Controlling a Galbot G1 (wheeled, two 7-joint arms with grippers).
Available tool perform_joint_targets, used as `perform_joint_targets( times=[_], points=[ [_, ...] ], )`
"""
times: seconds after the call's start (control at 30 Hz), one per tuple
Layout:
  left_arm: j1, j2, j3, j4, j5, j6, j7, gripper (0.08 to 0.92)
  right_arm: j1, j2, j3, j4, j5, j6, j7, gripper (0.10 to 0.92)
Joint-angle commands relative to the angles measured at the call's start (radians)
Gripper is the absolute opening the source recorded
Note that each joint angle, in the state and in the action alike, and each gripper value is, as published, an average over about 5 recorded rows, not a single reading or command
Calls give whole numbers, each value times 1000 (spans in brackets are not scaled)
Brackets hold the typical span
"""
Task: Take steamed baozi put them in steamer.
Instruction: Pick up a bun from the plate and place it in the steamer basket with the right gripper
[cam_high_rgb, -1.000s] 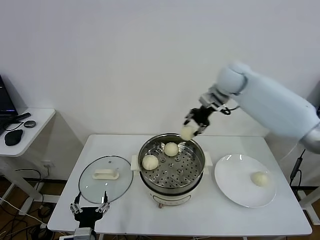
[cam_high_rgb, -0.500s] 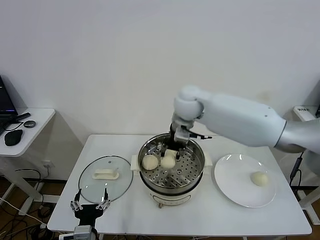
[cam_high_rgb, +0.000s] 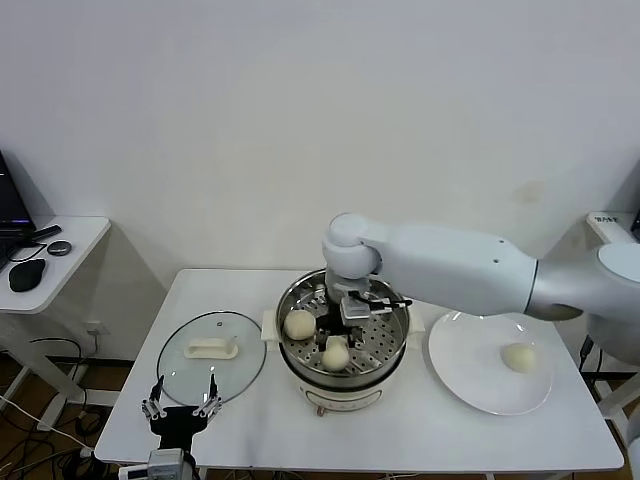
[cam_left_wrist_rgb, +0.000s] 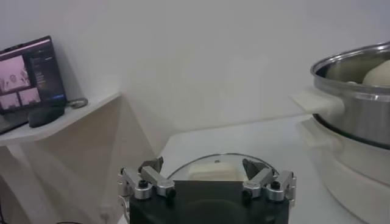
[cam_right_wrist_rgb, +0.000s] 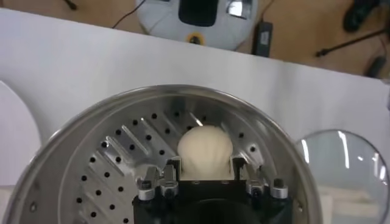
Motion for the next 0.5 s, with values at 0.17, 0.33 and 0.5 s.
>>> perform_joint_targets(
  times=[0.17,0.33,0.5],
  points=[
    [-1,-1,2,0,0,1,2,823,-1,2,-28,24,-33,8,39,517],
    [-1,-1,3,-2,1,2,3,823,35,-20,-26,51,2,-49,56,573],
    [-2,-1,3,-9,1,3,6,823,78,-47,7,62,29,-76,38,708]
  ],
)
